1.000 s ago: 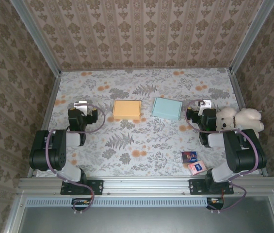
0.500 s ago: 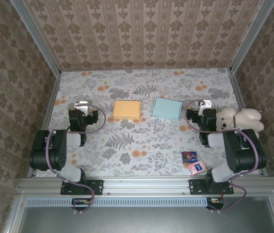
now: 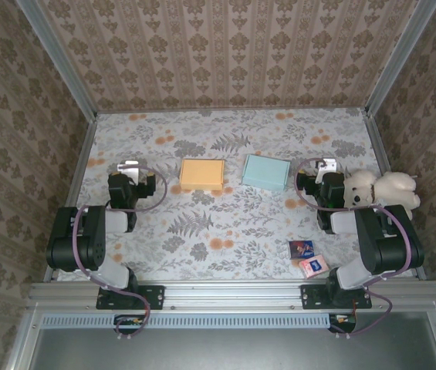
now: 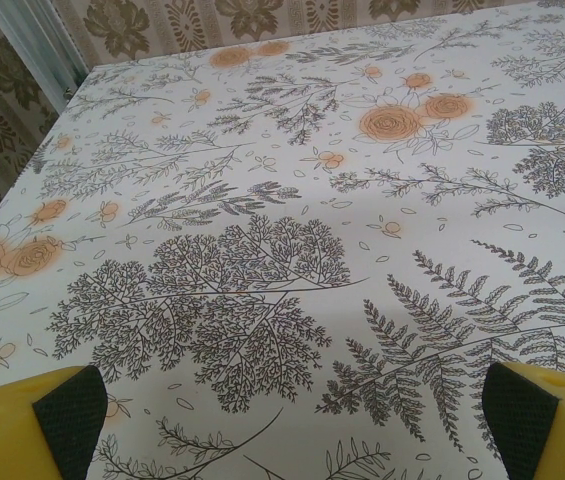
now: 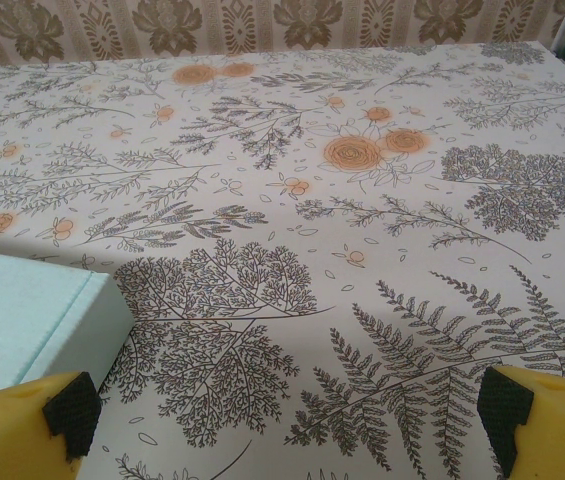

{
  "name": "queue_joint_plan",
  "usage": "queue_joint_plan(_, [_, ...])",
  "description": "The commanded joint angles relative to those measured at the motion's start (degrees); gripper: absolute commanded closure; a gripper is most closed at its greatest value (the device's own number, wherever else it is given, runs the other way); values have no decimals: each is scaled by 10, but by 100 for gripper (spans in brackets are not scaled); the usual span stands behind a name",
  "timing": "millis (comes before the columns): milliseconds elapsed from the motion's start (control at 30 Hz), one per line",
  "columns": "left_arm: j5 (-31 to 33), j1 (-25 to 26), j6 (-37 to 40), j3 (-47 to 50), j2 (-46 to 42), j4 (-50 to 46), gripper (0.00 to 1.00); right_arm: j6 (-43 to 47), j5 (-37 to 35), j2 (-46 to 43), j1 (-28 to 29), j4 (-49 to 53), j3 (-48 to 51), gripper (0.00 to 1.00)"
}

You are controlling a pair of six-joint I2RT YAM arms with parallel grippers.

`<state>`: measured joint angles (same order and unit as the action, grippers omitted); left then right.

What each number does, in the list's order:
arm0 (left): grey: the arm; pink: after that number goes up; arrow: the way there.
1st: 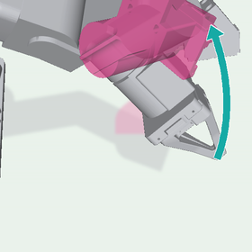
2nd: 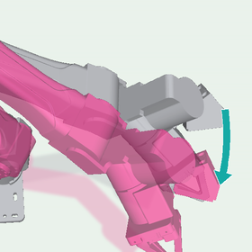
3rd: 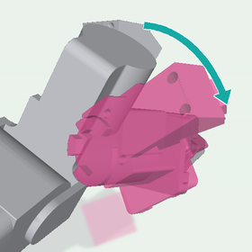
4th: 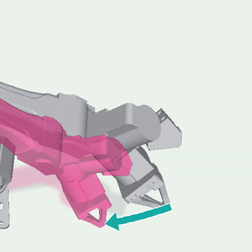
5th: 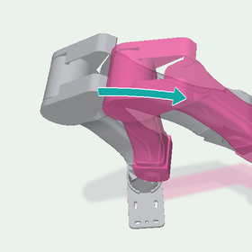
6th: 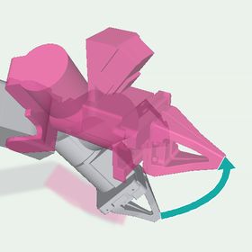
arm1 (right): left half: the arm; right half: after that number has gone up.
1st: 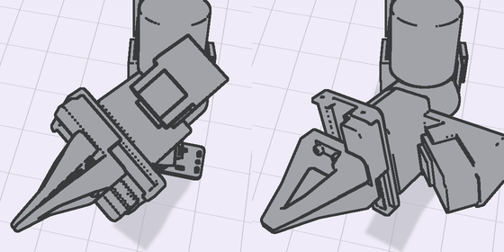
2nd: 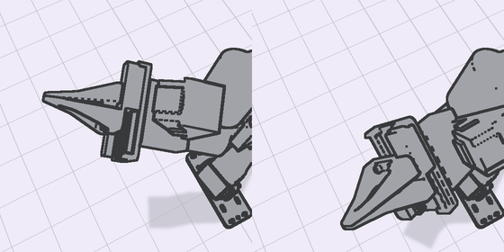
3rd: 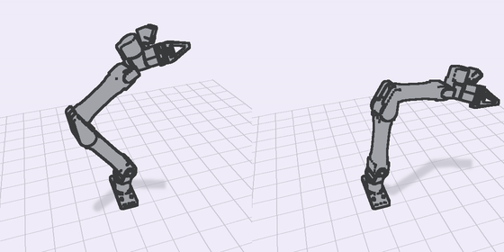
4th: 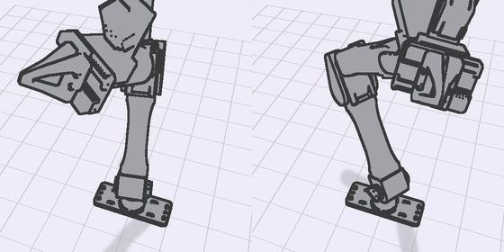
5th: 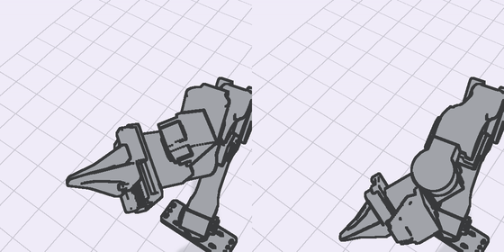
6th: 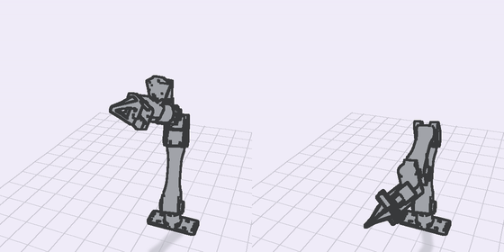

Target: Fold the paper box

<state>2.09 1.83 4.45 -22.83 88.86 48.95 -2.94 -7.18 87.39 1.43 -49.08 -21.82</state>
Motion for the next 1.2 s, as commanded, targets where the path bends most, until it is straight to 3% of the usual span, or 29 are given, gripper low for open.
queue_joint_plan(0, [-12,-2,-9,-4,-9,0,0,6,6,3,1,-5,-12,0])
queue_joint_plan(1167, [-27,-11,-15,-6,-9,-3,0,6,7,2,1,-5,-12,0])
